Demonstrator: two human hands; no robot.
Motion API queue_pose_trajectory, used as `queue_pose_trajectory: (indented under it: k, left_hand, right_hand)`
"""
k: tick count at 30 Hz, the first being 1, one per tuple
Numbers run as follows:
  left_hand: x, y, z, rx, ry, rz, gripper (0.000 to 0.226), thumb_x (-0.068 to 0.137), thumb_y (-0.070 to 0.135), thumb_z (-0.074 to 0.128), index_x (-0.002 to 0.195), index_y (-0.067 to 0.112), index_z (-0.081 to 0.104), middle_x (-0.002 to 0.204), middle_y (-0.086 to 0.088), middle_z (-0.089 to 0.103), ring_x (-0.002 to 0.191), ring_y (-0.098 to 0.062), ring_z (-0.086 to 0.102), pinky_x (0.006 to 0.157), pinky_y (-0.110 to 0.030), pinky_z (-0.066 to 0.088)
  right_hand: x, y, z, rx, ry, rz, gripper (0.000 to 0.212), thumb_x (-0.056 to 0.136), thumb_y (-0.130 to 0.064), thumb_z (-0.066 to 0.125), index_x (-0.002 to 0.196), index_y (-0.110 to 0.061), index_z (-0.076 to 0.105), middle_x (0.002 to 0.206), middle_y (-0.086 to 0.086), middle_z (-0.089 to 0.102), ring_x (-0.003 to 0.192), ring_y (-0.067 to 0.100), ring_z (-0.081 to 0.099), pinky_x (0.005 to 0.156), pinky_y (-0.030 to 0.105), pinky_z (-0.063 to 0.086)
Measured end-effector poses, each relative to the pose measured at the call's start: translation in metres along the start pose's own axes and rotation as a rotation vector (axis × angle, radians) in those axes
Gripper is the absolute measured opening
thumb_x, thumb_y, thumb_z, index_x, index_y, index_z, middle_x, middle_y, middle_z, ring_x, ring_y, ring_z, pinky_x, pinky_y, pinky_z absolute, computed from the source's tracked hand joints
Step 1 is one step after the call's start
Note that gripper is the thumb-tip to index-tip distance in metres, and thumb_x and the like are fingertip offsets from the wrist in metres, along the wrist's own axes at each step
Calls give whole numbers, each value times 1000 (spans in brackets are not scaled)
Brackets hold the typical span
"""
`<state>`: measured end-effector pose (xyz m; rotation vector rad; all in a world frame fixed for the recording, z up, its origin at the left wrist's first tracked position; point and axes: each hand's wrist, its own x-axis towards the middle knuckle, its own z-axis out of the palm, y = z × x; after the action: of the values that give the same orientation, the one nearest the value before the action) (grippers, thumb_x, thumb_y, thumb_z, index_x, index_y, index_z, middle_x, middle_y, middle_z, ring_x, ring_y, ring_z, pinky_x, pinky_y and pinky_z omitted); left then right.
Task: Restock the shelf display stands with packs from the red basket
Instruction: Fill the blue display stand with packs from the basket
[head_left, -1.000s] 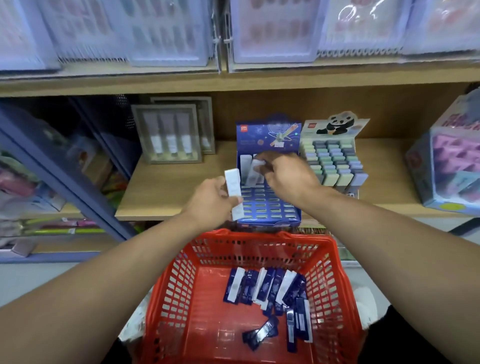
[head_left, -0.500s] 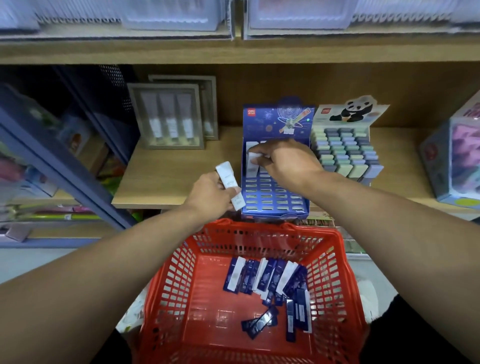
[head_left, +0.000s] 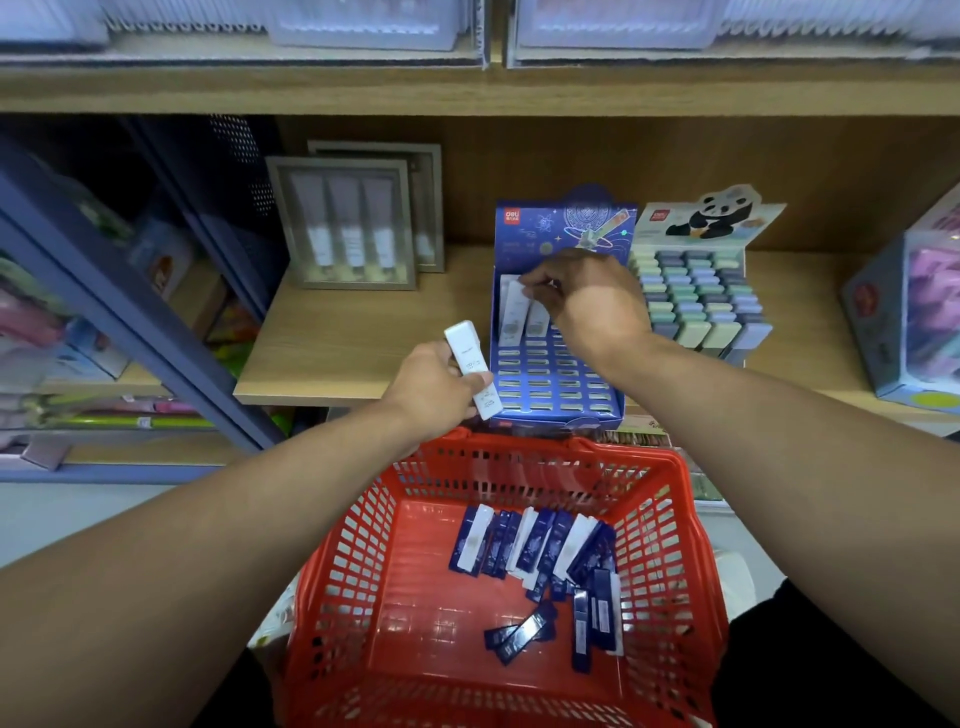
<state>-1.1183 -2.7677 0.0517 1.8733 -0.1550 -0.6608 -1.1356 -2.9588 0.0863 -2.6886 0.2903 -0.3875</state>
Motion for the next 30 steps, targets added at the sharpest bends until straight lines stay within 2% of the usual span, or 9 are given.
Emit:
queue_pose_trajectory:
  k: [2,6,12,16,20,24,30]
  left_hand:
    - [0,0,0,0,-3,-2,34,98,10,63,130,4,55,109,-13,71,96,-23,73,72,-25,62]
    - [0,1,1,-2,-5,-7,35,98,9,63,131,1,54,111,-16,70,97,-26,72,67,-22,62]
    - [1,2,2,-13,-10,-19,36,98,8,63,132,-1,53,113,-18,70,99,-28,73,72,-29,63]
    - [2,0,2,-21,-7,-19,33,97,7,63,129,2,53,111,-19,70,100,-30,73,76,-33,63]
    - [3,-2,2,3,-6,-16,37,97,9,64,132,2,54,110,-17,72,96,-27,74,79,-36,63]
    - [2,-2,4,6,-7,-10,36,97,8,63,132,1,53,111,-18,71,97,-27,73,75,-31,63]
    - [4,-1,5,1,-8,-14,34,97,8,63,129,0,53,110,-19,71,97,-30,73,78,-36,63]
  right_hand:
    - [1,1,0,-10,-9,-2,19,99,-27,60,112,-30,74,127,-8,66,113,12,62,82,20,38]
    - [5,-2,0,-23,-36,14,21,98,-26,61,112,-33,75,131,-7,65,114,14,63,88,22,43]
    - [10,-16,-3,-47,-102,13,23,100,-23,57,112,-30,74,108,-9,72,100,16,66,82,24,44]
    - [14,-18,-7,-14,-125,65,22,99,-20,58,108,-29,76,108,-9,74,101,16,66,82,23,45]
    - [15,-17,-13,-23,-158,86,24,98,-18,57,106,-29,76,107,-9,74,101,17,66,91,29,51]
    - [14,-18,-13,-23,-159,104,24,98,-17,58,106,-29,76,107,-8,74,100,17,67,92,31,52]
    - [18,-21,-10,42,-192,112,23,97,-14,58,112,-21,76,109,-1,74,106,17,67,99,28,49]
